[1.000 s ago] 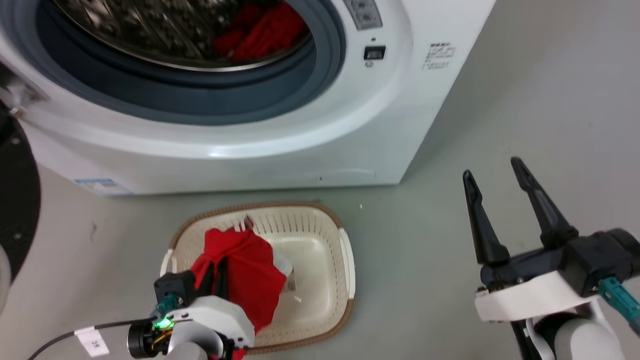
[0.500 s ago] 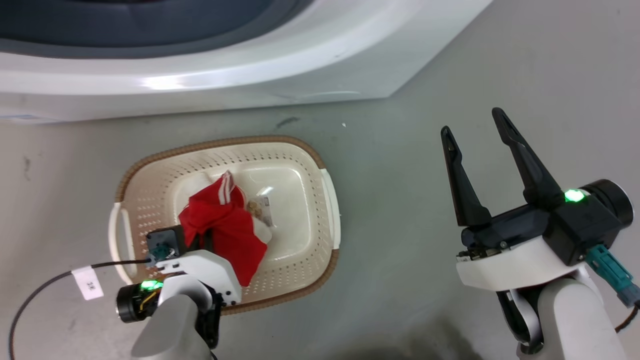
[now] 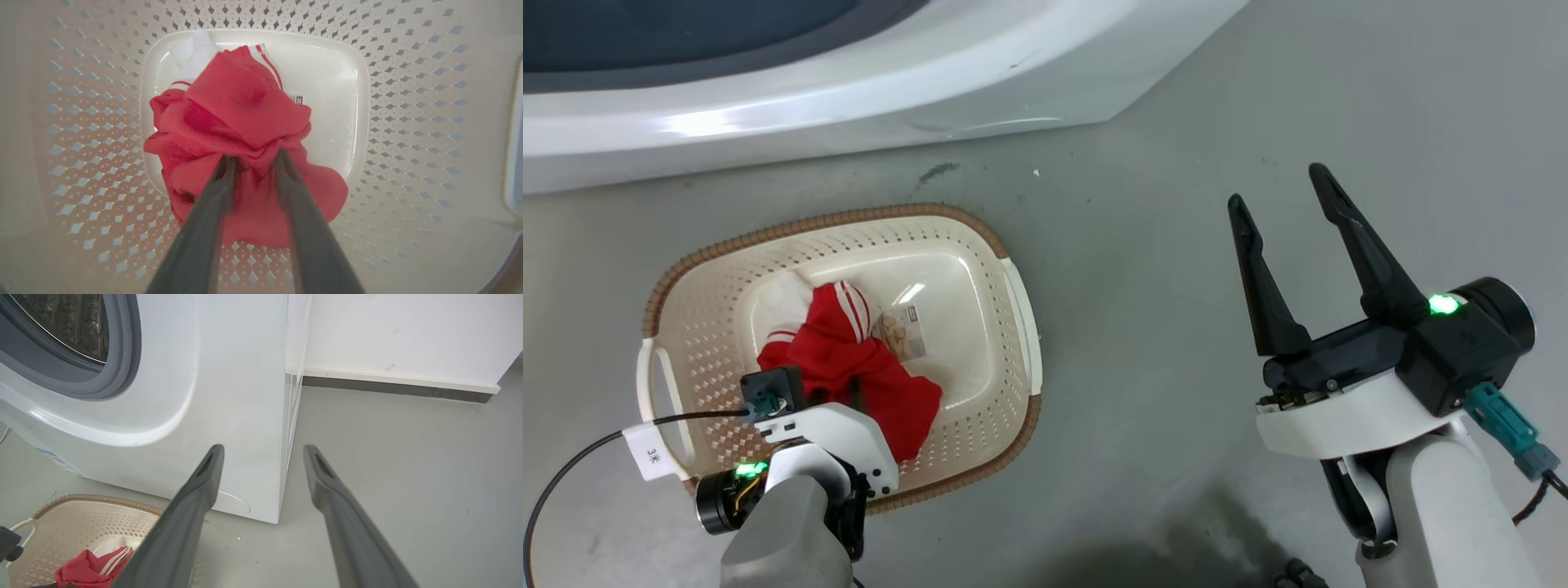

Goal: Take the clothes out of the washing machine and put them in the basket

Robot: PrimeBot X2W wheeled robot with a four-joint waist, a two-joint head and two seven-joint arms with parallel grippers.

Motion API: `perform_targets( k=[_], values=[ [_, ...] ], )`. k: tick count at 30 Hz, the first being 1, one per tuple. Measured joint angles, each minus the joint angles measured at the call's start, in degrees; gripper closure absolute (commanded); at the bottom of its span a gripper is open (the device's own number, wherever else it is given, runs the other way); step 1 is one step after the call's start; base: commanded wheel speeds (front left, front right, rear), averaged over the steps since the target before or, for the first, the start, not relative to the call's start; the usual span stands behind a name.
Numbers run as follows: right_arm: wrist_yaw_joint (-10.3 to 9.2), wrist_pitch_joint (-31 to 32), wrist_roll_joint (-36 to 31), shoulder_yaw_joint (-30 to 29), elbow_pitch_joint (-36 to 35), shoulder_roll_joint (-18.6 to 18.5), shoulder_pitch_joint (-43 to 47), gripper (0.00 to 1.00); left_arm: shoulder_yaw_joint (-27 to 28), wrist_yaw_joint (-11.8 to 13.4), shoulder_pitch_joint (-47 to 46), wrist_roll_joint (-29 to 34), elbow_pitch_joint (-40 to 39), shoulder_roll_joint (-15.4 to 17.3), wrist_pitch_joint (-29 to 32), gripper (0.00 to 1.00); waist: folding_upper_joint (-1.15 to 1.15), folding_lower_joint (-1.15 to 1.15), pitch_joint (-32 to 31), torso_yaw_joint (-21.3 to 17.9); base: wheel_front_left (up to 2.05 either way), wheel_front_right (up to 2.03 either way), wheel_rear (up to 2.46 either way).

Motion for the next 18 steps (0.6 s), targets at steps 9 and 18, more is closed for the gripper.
perform_targets(
  k=[9,18],
  values=[
    [0.00,-0.20,-0.60,-1.88,1.91,0.01,2.38,0.00,1.03,-1.79,4.82,-1.25,-0.68,-1.31,-0.01,0.00,0.00,0.00,-8.07,1.89,0.00,0.00,0.00],
    [0.00,1.93,-0.56,-5.82,0.77,0.00,8.48,0.00,2.75,-2.53,14.44,-0.85,-11.59,-2.00,0.00,0.00,0.00,-0.01,-19.22,5.00,0.00,0.00,0.00]
  ],
)
